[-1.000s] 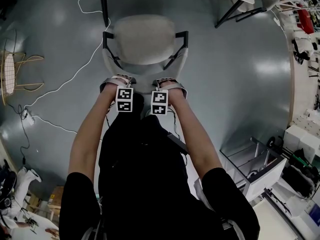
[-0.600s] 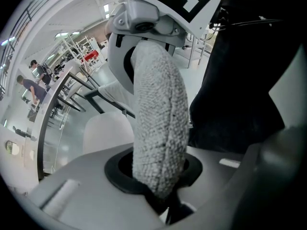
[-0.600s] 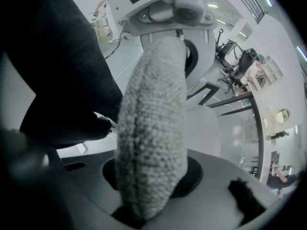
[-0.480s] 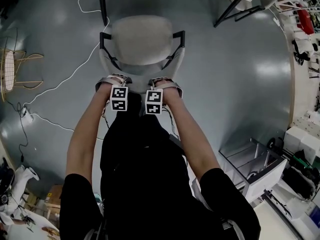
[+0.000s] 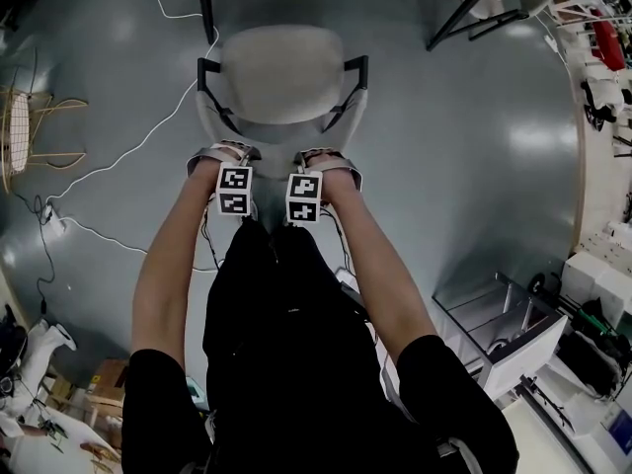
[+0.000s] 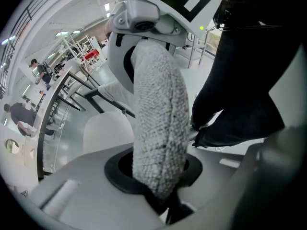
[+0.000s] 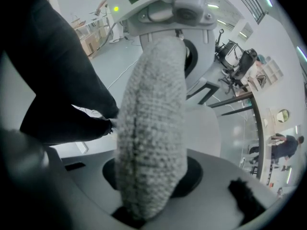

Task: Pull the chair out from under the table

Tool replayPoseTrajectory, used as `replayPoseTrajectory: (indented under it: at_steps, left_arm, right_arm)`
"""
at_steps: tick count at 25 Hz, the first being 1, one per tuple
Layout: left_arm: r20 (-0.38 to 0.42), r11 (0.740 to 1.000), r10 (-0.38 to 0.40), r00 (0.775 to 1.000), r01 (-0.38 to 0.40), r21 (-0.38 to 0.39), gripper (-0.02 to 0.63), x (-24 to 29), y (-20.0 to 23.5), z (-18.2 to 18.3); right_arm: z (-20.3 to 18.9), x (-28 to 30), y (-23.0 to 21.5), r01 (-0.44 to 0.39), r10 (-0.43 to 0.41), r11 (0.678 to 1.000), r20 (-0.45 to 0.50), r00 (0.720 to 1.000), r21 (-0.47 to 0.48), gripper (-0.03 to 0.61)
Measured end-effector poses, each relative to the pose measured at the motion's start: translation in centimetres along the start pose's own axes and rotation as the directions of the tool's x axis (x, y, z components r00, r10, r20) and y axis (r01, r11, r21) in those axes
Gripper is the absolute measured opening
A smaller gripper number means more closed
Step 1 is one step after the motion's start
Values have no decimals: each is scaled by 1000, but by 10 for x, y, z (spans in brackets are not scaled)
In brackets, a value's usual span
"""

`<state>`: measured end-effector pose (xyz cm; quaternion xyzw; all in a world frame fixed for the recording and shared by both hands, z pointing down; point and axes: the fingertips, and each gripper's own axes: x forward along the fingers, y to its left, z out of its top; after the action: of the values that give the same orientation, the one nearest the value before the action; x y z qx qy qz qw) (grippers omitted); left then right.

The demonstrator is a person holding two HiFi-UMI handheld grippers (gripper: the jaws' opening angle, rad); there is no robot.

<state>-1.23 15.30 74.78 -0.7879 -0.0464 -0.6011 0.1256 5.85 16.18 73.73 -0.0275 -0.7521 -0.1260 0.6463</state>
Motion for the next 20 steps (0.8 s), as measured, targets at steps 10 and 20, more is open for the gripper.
replayPoseTrajectory:
  at_steps: [10,20]
  left_arm:
    - [7,1000,8,1000,-8,11,81,0,-6,6]
    - [10,1000,5,1000,-5,29,81,-2,-24,10]
  right_arm:
    - [-1,-1,9,0,0,1000,-1,1000,13,101]
    - [6,-4,28,2,-2,1000,-5,1000,25,101]
